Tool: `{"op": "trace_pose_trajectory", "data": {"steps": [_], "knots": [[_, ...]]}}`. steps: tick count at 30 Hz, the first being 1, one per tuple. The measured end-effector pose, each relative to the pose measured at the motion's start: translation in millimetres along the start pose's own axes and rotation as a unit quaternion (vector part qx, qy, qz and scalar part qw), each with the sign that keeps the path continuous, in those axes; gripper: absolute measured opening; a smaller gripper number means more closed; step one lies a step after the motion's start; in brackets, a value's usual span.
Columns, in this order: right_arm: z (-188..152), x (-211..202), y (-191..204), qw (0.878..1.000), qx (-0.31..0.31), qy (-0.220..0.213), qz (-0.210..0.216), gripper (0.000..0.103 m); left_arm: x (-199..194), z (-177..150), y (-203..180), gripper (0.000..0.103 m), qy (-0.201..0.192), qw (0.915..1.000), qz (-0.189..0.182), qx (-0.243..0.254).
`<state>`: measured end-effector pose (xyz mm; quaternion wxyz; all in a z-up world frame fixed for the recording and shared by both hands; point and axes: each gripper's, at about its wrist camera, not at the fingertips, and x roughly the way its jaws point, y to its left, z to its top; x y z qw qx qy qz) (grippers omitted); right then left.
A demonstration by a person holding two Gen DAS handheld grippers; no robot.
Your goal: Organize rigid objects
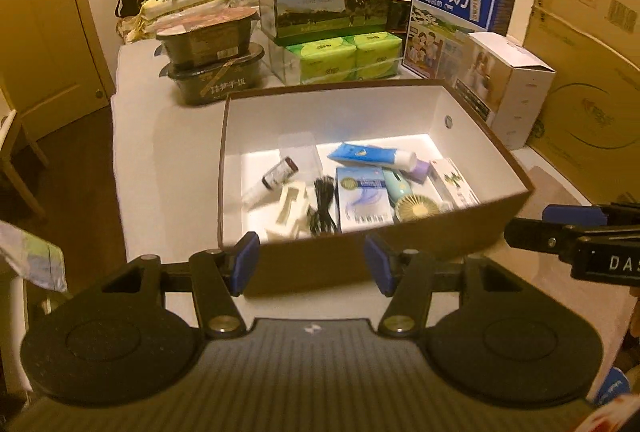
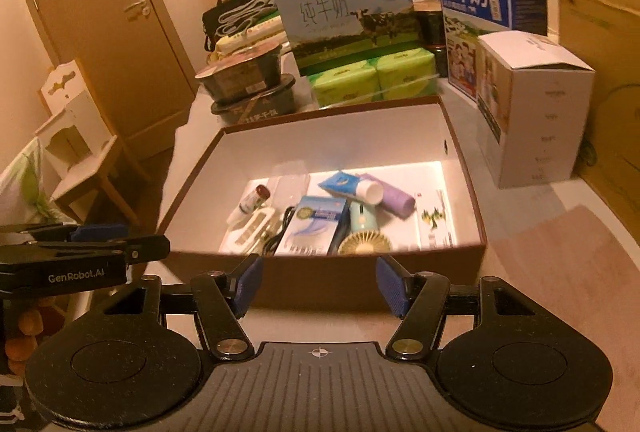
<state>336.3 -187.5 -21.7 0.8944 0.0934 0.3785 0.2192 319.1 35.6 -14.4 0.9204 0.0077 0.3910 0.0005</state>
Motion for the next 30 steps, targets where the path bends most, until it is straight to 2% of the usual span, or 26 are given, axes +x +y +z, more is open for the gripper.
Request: {"op": "trace_pose_trajectory", "data": {"steps": [12,30], "knots": [[-49.6,-58.8,14.8,1.0,0.015,-0.006,-0.006,0.063,-59.7,-50.8,-18.3,0.055,-0.004,0.9999,-0.006,-0.007],[-125.6,-111.0,30.0,1.0,0.018,0.012,-0.023,0.063,-108.5,-130.2,-36.3,0.055,0.009,0.9999,-0.007,-0.008]]}}
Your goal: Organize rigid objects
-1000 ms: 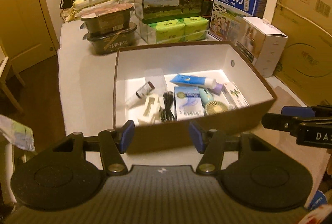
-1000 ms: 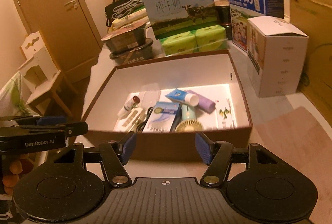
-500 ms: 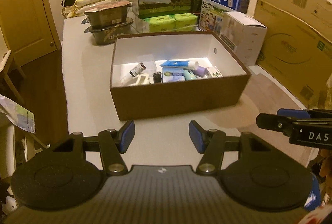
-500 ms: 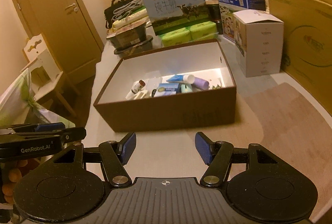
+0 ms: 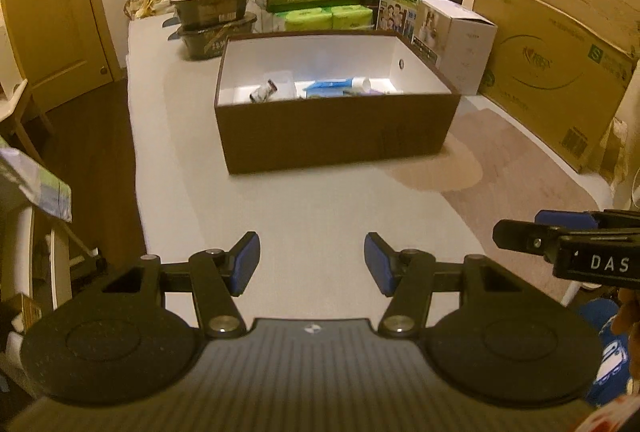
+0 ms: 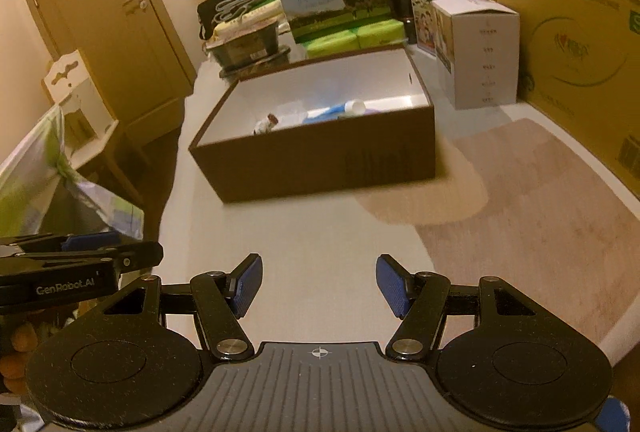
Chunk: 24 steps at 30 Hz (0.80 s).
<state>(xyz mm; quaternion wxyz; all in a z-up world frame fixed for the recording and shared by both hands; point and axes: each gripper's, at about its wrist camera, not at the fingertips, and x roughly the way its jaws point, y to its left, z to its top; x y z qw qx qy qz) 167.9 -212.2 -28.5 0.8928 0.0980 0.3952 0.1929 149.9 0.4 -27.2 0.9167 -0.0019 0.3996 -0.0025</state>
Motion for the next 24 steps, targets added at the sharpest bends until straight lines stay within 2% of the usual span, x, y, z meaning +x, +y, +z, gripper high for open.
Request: {"op": "trace_pose_trajectory", "data": {"steps": [9,24], "knots": [[-38.8,-15.9,6.6,1.0,-0.009,0.022,0.01,0.063,-22.5,-41.2,-3.5,0.055,0.014,0.9997,0.012,-0.014],[-90.5,-58.7,27.8,0.999,-0.026,0.023,0.006,0.063,-82.4,-94.5,-13.2,0.055,0.004,0.9999,0.009,-0.01]]}}
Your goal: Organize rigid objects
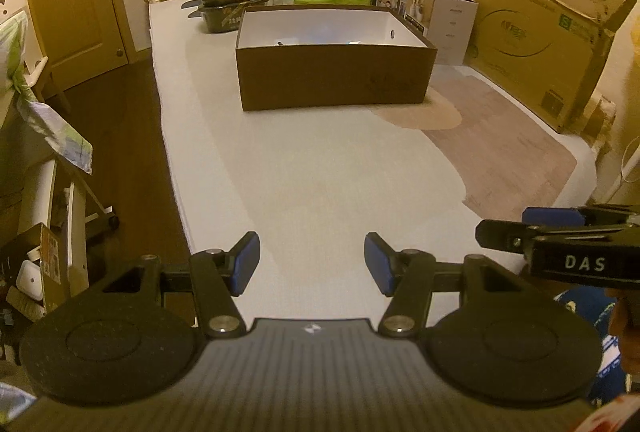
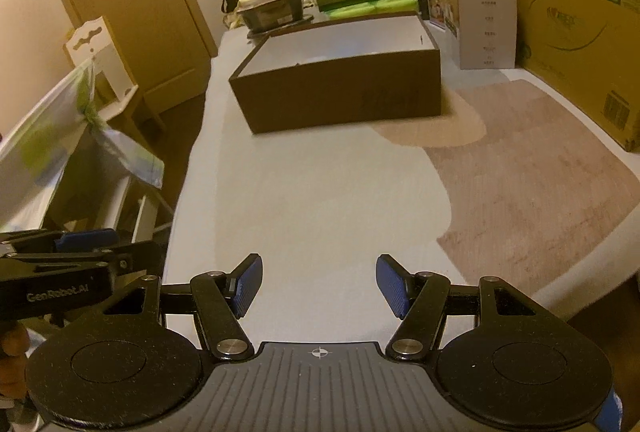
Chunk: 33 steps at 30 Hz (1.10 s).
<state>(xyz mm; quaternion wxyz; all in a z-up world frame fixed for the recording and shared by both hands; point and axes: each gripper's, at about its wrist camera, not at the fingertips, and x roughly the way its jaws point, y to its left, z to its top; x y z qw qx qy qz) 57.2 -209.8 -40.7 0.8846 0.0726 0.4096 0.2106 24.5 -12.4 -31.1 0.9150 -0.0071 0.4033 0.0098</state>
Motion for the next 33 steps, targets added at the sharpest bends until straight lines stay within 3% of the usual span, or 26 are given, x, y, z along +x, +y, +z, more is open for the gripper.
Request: {"op": "trace_pose_trajectory", "data": {"steps": [11,33], "knots": [[-15.0,-24.3,17.6,1.0,-0.017,-0.014,-0.012,0.063,-23.9,-15.5,-1.9,0.055,-0.014,0.9998,-0.012,0.0],[-19.6,-26.1,17.1,1.0,-0.019,-0.009,-0.015,0.063,-25.8,-18.2,-5.0,0.055,-0.013,0.9998,-0.014,0.002]]}}
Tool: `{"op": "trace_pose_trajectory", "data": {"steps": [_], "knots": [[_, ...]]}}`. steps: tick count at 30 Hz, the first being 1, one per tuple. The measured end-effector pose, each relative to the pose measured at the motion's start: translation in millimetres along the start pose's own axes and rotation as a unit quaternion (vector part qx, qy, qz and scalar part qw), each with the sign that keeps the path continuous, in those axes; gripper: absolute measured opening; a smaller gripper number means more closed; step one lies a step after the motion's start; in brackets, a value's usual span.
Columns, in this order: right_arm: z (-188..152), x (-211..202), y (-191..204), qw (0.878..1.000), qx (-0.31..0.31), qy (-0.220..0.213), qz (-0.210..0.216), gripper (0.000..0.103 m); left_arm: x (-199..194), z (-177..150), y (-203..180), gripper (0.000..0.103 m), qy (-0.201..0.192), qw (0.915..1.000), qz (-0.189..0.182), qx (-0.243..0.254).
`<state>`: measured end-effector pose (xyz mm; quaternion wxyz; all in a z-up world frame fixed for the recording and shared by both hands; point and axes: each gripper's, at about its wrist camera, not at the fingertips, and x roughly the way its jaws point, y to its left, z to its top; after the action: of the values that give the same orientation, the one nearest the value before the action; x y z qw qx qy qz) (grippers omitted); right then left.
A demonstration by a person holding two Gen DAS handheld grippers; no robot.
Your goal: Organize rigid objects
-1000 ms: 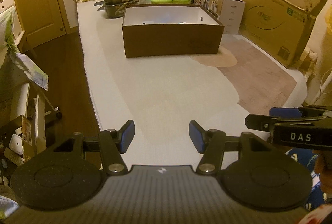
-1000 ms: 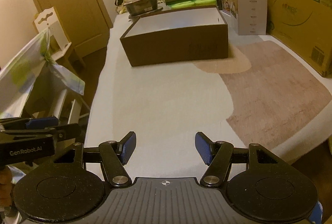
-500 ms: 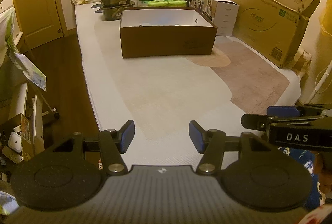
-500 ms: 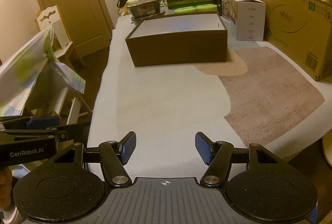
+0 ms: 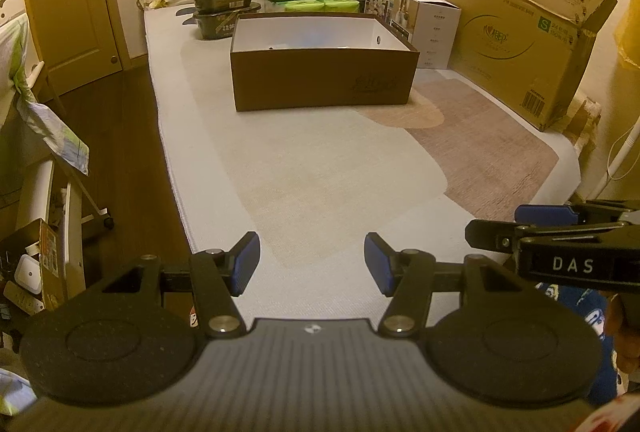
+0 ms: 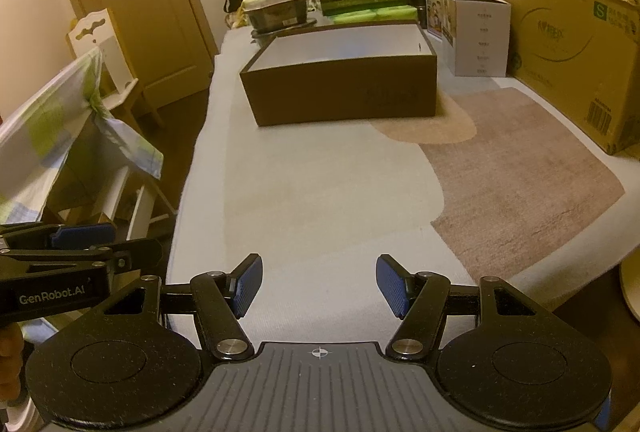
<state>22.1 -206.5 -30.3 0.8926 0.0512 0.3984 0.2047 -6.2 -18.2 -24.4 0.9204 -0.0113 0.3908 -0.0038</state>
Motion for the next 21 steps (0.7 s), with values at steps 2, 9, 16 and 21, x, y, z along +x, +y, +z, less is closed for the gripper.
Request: {"op": "trace_pose_trajectory", "data": {"steps": [2,9,16,21], "knots": [[-0.1,0.3,-0.2,1.0,0.0,0.001,0.0,0.063,0.2,0.0,0.1,0.055,0.0,1.0,0.0,0.0],[-0.6,0.7,-1.3,1.0,0.003,0.003,0.0,0.063,0.9,0.9,0.8,0.055,0.001,1.0,-0.001,0.001],[-0.9,0.8,-2.2,1.0,0.005,0.003,0.0,0.063,1.9,1.1,0.7,0.055,0.001,1.0,-0.001,0.001],[-1.0,0.8,-2.3,1.0,0.005,0.004,-0.001,0.063,2.3,1.2,0.5,0.055,0.001,1.0,0.0,0.001]]}}
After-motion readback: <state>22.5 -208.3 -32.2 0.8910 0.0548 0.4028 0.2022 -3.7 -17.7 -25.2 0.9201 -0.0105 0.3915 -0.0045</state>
